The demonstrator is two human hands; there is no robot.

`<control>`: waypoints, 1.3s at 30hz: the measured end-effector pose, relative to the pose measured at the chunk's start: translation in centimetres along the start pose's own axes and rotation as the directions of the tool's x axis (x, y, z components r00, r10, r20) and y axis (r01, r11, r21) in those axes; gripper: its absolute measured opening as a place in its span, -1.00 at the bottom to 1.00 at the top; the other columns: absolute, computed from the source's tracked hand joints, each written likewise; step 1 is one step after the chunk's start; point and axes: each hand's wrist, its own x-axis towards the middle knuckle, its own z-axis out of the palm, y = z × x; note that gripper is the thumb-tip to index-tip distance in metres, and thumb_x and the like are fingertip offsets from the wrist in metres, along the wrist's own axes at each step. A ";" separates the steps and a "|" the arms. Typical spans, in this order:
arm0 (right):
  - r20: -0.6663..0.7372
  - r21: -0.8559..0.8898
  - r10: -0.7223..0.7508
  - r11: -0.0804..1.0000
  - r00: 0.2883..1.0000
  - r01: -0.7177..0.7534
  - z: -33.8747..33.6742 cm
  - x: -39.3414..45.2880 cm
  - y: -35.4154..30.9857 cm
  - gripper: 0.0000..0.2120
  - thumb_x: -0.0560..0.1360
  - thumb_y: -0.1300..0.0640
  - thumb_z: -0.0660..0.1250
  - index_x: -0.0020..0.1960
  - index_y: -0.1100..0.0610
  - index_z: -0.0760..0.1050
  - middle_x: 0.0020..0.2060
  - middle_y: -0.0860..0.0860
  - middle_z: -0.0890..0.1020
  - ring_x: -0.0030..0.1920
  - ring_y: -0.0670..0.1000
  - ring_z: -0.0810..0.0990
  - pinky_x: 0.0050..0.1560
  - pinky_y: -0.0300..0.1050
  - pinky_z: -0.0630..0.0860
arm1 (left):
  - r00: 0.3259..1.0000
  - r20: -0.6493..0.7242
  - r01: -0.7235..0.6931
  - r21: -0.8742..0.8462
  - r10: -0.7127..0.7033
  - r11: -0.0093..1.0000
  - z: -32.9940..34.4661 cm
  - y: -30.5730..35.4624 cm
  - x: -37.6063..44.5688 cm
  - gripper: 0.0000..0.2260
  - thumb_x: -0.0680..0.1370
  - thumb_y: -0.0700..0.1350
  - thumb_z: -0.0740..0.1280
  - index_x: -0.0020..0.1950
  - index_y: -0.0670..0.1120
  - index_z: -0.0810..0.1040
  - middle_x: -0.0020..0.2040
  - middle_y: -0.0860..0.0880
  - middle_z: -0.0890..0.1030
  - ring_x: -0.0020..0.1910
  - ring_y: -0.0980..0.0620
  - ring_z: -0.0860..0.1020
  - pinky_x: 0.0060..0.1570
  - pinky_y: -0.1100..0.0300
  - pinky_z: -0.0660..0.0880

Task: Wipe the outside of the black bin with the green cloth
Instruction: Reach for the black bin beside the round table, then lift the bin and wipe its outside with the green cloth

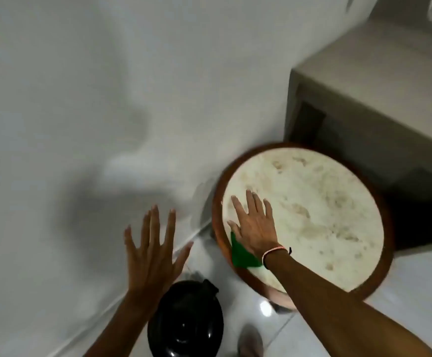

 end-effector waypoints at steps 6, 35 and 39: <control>0.027 0.115 0.200 0.973 0.979 -0.202 15.3 -1.2 2.4 -0.42 0.56 -0.31 0.25 0.50 -0.08 0.36 0.52 0.16 0.37 0.47 0.27 0.35 0.38 0.24 0.36 | 0.894 0.431 -0.125 -0.020 0.122 0.992 19.9 4.5 -2.3 -0.27 0.62 0.34 0.10 0.52 -0.16 0.59 0.50 -0.37 0.56 0.40 -0.36 0.64 0.37 -0.50 0.49; 0.237 0.814 -0.167 0.571 0.957 -0.103 44.2 -14.7 -19.4 -0.64 0.63 -0.07 0.29 0.40 -0.02 0.49 0.45 -0.02 0.43 0.49 -0.09 0.36 0.52 -0.16 0.33 | 0.961 -0.150 -0.271 -0.332 0.233 0.903 44.0 -14.8 -16.5 -0.58 0.80 -0.02 -0.02 0.51 -0.15 0.46 0.54 -0.30 0.47 0.71 -0.16 0.27 0.76 -0.08 0.03; 0.123 0.757 -0.094 0.652 0.988 -0.032 50.9 -11.4 -19.4 -0.63 0.59 0.00 0.31 0.35 0.11 0.57 0.42 0.12 0.55 0.44 0.05 0.45 0.51 0.01 0.36 | 0.940 -0.245 -0.319 -0.390 0.237 0.864 45.9 -17.5 -17.6 -0.58 0.79 -0.03 -0.03 0.55 -0.09 0.46 0.57 -0.26 0.44 0.76 -0.01 0.20 0.75 -0.08 0.06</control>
